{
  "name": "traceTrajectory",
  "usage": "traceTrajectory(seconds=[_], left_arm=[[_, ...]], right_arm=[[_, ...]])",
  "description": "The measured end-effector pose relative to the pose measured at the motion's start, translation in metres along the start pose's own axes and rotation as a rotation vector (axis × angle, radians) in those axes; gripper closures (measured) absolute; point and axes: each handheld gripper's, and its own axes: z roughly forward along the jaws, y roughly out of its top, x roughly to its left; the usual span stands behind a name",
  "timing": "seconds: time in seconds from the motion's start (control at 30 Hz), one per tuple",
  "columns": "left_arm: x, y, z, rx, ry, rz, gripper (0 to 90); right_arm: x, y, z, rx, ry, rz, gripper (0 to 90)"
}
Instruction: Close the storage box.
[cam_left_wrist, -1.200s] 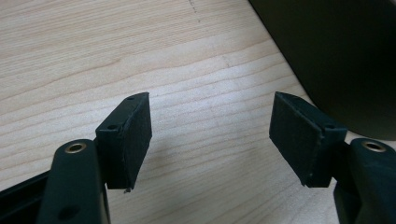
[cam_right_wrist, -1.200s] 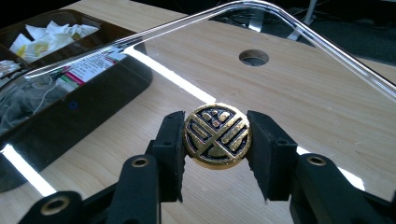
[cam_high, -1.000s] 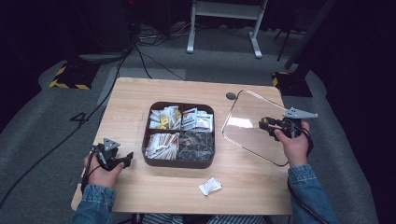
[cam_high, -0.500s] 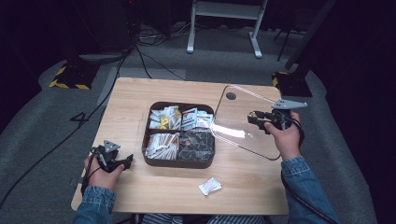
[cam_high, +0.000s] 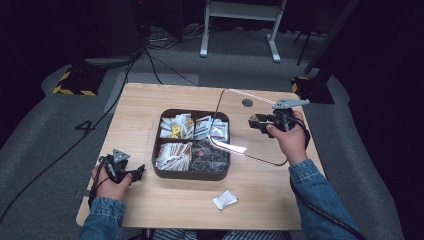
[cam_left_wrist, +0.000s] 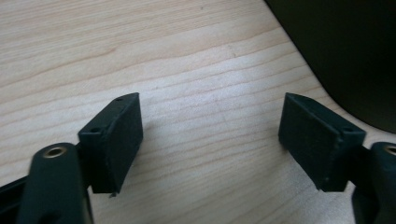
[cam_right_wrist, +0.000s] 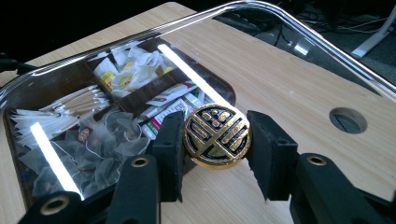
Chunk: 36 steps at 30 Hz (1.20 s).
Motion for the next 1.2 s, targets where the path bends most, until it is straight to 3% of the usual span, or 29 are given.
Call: traceTrajectory(seconds=[0.7,1.2], left_arm=[[-0.001,0.001,0.001,0.001,-0.001,-0.002,19.0],[0.000,0.002,0.002,0.002,-0.006,0.005,18.9]], right_arm=[[0.033,0.033,0.048,0.028,0.066,-0.081,58.9],[0.058,0.041,0.082,0.041,0.093,-0.103,58.9]])
